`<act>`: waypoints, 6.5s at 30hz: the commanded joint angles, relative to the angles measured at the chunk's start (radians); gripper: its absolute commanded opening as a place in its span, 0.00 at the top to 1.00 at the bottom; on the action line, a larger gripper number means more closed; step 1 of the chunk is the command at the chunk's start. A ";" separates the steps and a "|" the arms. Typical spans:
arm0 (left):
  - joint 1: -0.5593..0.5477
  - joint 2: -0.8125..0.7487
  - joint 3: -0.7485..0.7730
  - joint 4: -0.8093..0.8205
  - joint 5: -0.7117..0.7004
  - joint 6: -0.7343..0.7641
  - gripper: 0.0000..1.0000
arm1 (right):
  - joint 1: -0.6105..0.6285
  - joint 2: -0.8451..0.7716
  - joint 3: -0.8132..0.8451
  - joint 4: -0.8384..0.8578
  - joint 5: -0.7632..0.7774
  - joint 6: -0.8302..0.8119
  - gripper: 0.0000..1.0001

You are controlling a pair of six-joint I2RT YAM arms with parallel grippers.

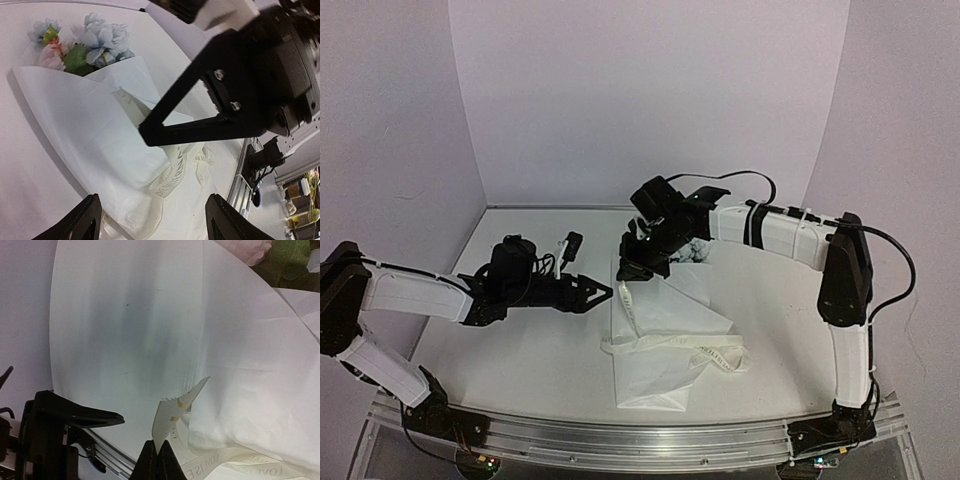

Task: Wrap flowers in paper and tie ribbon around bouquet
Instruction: Pass from the right arm to the left, then pick up the right side of the ribbon from the folded bouquet, then tie the ribbon around the folded bouquet, then place the ribbon at the center of the board, then adjust the folded bouquet at the center of the board.

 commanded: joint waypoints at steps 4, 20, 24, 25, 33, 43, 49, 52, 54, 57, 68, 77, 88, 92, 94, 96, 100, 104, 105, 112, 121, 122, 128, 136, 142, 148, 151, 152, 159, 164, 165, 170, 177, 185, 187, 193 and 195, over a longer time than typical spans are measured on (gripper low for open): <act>-0.025 0.120 0.084 0.098 0.062 0.144 0.27 | -0.060 -0.045 -0.002 0.133 -0.257 0.172 1.00; -0.044 0.271 0.150 0.279 0.088 0.149 0.35 | -0.080 -0.040 -0.028 0.149 -0.347 0.244 1.00; -0.044 0.304 0.182 0.280 0.091 0.135 0.69 | -0.087 -0.066 -0.065 0.147 -0.334 0.224 0.91; -0.044 0.310 0.190 0.270 0.083 0.130 0.80 | -0.090 -0.083 -0.089 0.146 -0.320 0.213 0.85; -0.044 0.279 0.170 0.243 -0.062 0.065 1.00 | -0.110 -0.376 -0.413 0.101 -0.088 -0.035 0.36; -0.042 0.244 0.202 0.113 -0.171 0.041 1.00 | -0.098 -0.722 -0.961 0.092 0.314 -0.148 0.34; -0.043 0.229 0.228 0.063 -0.171 0.039 1.00 | 0.008 -0.743 -1.078 0.071 0.484 -0.183 0.39; -0.042 0.226 0.237 0.037 -0.168 0.047 1.00 | 0.024 -0.718 -1.114 0.103 0.523 -0.212 0.39; -0.041 0.227 0.246 0.019 -0.165 0.051 1.00 | 0.029 -0.705 -1.131 0.122 0.547 -0.218 0.40; -0.041 0.223 0.259 -0.010 -0.163 0.058 1.00 | 0.031 -0.719 -1.168 0.129 0.640 -0.173 0.44; -0.032 0.205 0.258 -0.036 -0.166 0.062 1.00 | 0.031 -0.626 -1.187 0.197 0.703 -0.126 0.56; -0.023 0.166 0.242 -0.053 -0.188 0.056 1.00 | 0.027 -0.615 -1.209 0.238 0.683 -0.074 0.97; -0.006 0.124 0.237 -0.123 -0.283 0.018 1.00 | 0.026 -0.843 -1.208 0.000 0.811 -0.035 1.00; 0.003 0.093 0.218 -0.153 -0.327 0.003 1.00 | 0.008 -0.878 -1.177 -0.082 0.889 -0.039 1.00; 0.006 0.075 0.202 -0.170 -0.356 -0.009 1.00 | -0.035 -0.889 -1.166 -0.097 0.891 -0.039 1.00; 0.011 0.056 0.181 -0.182 -0.376 -0.019 1.00 | -0.081 -0.900 -1.150 -0.100 0.881 -0.040 1.00; 0.017 0.014 0.128 -0.182 -0.399 -0.038 1.00 | -0.149 -0.858 -1.052 -0.097 0.847 -0.114 1.00; 0.020 -0.006 0.098 -0.165 -0.394 -0.043 1.00 | -0.200 -0.760 -0.943 -0.098 0.819 -0.175 1.00; 0.020 -0.005 0.099 -0.161 -0.386 -0.043 1.00 | -0.216 -0.735 -0.923 -0.097 0.797 -0.181 1.00; 0.024 -0.019 0.110 -0.242 -0.442 -0.064 1.00 | -0.340 -0.581 -0.815 -0.091 0.689 -0.202 1.00; 0.049 -0.034 0.067 -0.349 -0.563 -0.160 1.00 | -0.433 -0.360 -0.622 -0.089 0.599 -0.227 1.00; 0.055 -0.031 0.063 -0.356 -0.568 -0.164 1.00 | -0.438 -0.346 -0.616 -0.090 0.593 -0.222 1.00; 0.189 -0.043 0.032 -0.514 -0.615 -0.248 1.00 | -0.497 -0.350 -0.676 -0.105 0.624 -0.223 1.00; 0.822 -0.160 -0.131 -0.543 -0.362 -0.385 1.00 | -0.706 -0.488 -0.853 -0.109 0.606 -0.208 1.00; 1.063 -0.105 -0.060 -0.604 -0.337 -0.306 1.00 | -0.841 -0.574 -0.939 -0.108 0.571 -0.192 1.00; 1.190 -0.075 -0.025 -0.601 -0.267 -0.272 1.00 | -0.907 -0.617 -0.972 -0.112 0.513 -0.185 1.00; 1.180 -0.070 -0.047 -0.526 -0.150 -0.274 1.00 | -0.875 -0.617 -0.978 -0.111 0.469 -0.180 1.00; 1.158 -0.069 -0.050 -0.515 -0.130 -0.274 1.00 | -0.851 -0.620 -0.986 -0.107 0.455 -0.174 1.00; 0.879 -0.138 -0.060 -0.497 -0.116 -0.396 0.64 | -0.783 -0.671 -1.016 -0.134 0.465 -0.147 0.50; 0.618 -0.238 -0.105 -0.460 -0.201 -0.667 0.39 | -0.709 -0.735 -0.987 -0.201 0.524 -0.155 0.25; 0.553 -0.254 -0.117 -0.452 -0.225 -0.722 0.38 | -0.692 -0.746 -0.982 -0.206 0.518 -0.152 0.23; 0.284 -0.265 -0.163 -0.345 -0.362 -0.991 0.33 | -0.576 -0.792 -0.996 -0.118 0.427 -0.177 0.21; -0.005 -0.093 -0.158 -0.109 -0.475 -1.208 0.27 | -0.325 -0.851 -1.107 -0.016 0.433 -0.171 0.29; -0.050 -0.073 -0.141 -0.107 -0.501 -1.166 0.26 | -0.118 -0.889 -1.257 0.227 0.410 -0.148 0.22; -0.050 -0.088 -0.143 -0.116 -0.505 -1.156 0.25 | -0.079 -0.858 -1.261 0.262 0.420 -0.141 0.20; -0.050 -0.119 -0.182 -0.111 -0.491 -1.147 0.25 | -0.003 -0.816 -1.292 0.350 0.530 -0.077 0.20; -0.050 -0.125 -0.195 -0.108 -0.484 -1.145 0.25 | 0.008 -0.806 -1.304 0.381 0.555 -0.052 0.21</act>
